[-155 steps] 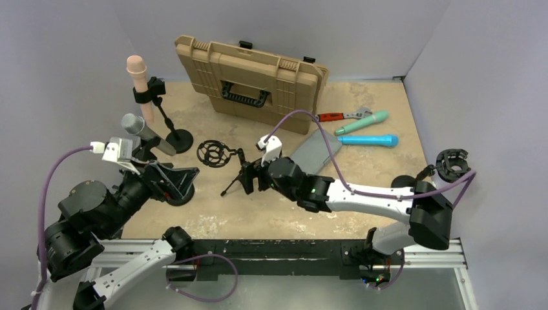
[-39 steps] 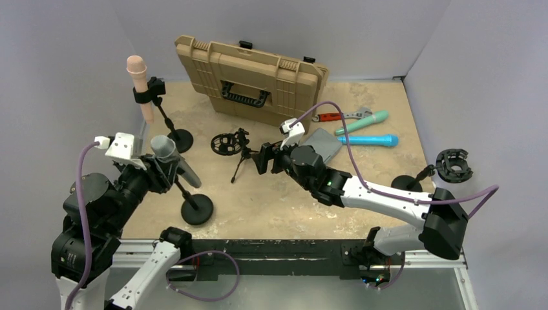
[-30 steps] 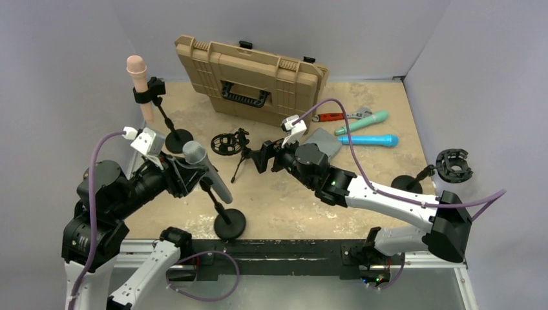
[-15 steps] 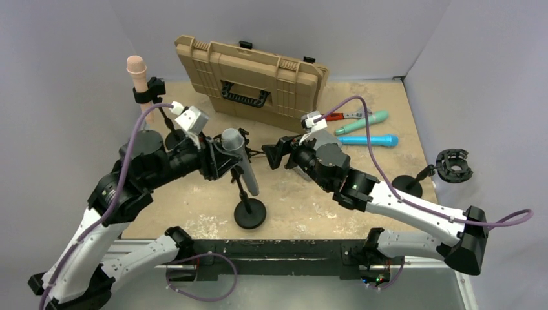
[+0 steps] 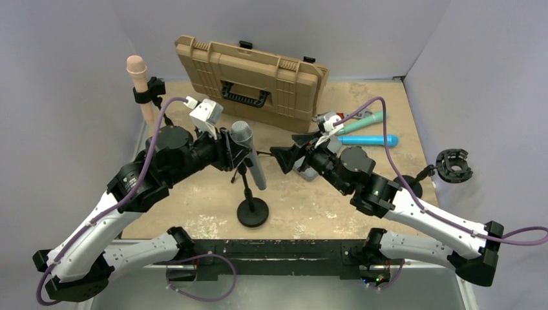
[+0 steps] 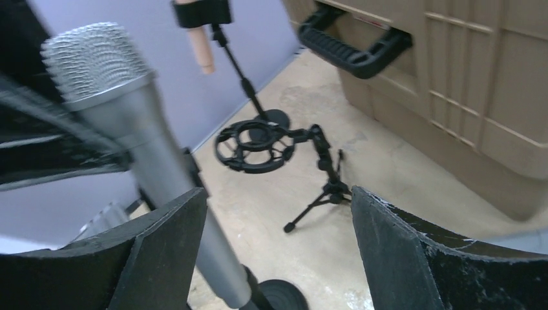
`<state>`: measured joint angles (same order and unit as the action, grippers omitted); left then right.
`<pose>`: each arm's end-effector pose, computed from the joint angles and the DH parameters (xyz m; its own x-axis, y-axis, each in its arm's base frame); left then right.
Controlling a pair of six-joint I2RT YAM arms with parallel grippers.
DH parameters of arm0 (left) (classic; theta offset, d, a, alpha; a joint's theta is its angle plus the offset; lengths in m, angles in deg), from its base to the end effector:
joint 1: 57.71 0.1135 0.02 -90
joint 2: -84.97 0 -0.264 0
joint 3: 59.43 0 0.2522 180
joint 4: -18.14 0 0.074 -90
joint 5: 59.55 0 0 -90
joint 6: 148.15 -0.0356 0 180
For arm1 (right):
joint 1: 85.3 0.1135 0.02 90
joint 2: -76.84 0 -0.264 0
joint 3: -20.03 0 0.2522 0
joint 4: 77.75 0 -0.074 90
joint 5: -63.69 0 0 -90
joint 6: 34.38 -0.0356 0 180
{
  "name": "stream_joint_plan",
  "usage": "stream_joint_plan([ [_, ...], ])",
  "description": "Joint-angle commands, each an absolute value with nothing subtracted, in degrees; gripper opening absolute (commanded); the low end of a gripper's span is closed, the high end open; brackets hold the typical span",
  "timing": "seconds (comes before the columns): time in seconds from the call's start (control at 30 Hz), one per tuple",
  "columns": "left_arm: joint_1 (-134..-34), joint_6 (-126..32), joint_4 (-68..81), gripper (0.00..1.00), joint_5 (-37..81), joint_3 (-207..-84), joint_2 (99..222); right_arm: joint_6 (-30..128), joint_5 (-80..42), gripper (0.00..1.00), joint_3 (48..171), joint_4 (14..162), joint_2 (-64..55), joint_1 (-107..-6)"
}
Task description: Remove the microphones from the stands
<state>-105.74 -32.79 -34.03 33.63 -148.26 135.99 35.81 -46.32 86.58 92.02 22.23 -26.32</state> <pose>0.1080 -0.1171 0.4462 -0.4524 -0.1365 -0.8813 0.5673 0.7185 -0.4025 0.1245 0.1833 0.3841 -0.1987 0.2875 -0.9369 -0.5970 0.7227 0.3484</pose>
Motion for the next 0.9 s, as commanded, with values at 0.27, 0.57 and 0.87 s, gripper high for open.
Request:
stream_joint_plan([
  [0.27, -106.01, -27.18, -27.41, 0.63, 30.73, -147.66, 133.39, 42.86, -18.34, 0.81, 95.04, 95.96, 16.27, -26.34],
  [0.57, -106.01, -28.87, -30.25, 0.72, 29.56, -146.80, 129.98, 41.96, -16.62, 0.78, 96.10, 96.55, 13.91, -26.24],
  [0.87, -105.97, -39.06, -34.34, 0.88, 32.13, -140.47, 120.55, 42.51, -16.04, 0.59, 95.51, 97.69, 14.04, -26.24],
])
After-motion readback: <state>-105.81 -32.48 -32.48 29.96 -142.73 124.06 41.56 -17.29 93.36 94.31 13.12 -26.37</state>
